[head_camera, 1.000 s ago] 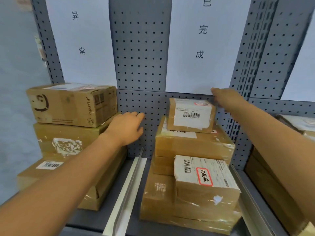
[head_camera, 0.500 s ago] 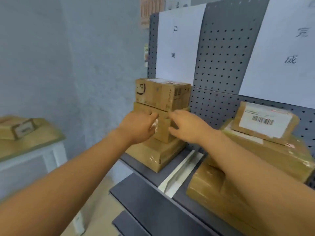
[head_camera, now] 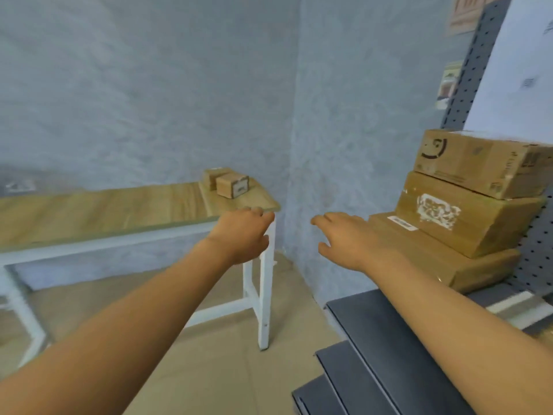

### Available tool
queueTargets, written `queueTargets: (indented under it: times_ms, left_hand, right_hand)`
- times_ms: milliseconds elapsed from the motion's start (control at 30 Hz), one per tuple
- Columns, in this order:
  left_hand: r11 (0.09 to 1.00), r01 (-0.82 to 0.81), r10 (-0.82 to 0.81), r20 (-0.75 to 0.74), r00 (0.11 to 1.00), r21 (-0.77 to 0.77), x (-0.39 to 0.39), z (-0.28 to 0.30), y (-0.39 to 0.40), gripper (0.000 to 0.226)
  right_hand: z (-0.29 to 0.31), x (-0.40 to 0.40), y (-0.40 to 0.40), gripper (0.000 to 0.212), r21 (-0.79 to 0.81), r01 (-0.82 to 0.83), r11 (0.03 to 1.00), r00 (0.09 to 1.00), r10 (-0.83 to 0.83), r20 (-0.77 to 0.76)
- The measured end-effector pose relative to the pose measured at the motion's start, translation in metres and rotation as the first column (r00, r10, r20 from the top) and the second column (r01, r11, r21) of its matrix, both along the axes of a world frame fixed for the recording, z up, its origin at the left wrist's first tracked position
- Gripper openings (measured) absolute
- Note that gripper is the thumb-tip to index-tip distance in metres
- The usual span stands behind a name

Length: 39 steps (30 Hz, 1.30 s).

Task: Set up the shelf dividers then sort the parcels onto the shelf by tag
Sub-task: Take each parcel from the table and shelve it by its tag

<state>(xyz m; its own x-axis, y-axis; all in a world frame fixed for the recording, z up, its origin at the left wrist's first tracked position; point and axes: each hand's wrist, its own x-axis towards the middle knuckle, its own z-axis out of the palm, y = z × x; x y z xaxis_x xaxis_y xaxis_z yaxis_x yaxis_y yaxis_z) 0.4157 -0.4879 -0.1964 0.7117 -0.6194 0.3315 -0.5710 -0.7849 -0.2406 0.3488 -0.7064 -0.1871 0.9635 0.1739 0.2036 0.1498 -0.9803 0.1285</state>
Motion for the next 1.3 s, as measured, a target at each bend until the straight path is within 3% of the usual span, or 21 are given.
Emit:
queueTargets:
  times_ms: [433, 867, 1067, 1300]
  left_hand:
    - [0.987, -0.157, 0.158, -0.036, 0.987, 0.018, 0.103, -0.015, 0.204, 0.039]
    - [0.972, -0.233, 0.23, -0.12, 0.966, -0.014, 0.254, -0.051, 0.24, 0.038]
    - [0.905, -0.425, 0.417, -0.146, 0.897, -0.03, 0.296, -0.055, 0.326, 0.039]
    - [0.746, -0.664, 0.651, -0.16, 0.742, -0.042, 0.283, -0.068, 0.491, 0.039]
  right_hand:
    - [-0.018, 0.134, 0.198, 0.05, 0.189, -0.06, 0.98, 0.997, 0.067, -0.03]
    - [-0.052, 0.303, 0.222, 0.053, 0.239, -0.041, 0.97, 0.985, 0.079, -0.152]
    - [-0.058, 0.399, 0.315, 0.052, 0.223, -0.25, 0.942, 0.947, 0.287, -0.147]
    - [-0.071, 0.442, 0.5, 0.055, 0.24, -0.527, 0.815, 0.806, 0.569, -0.164]
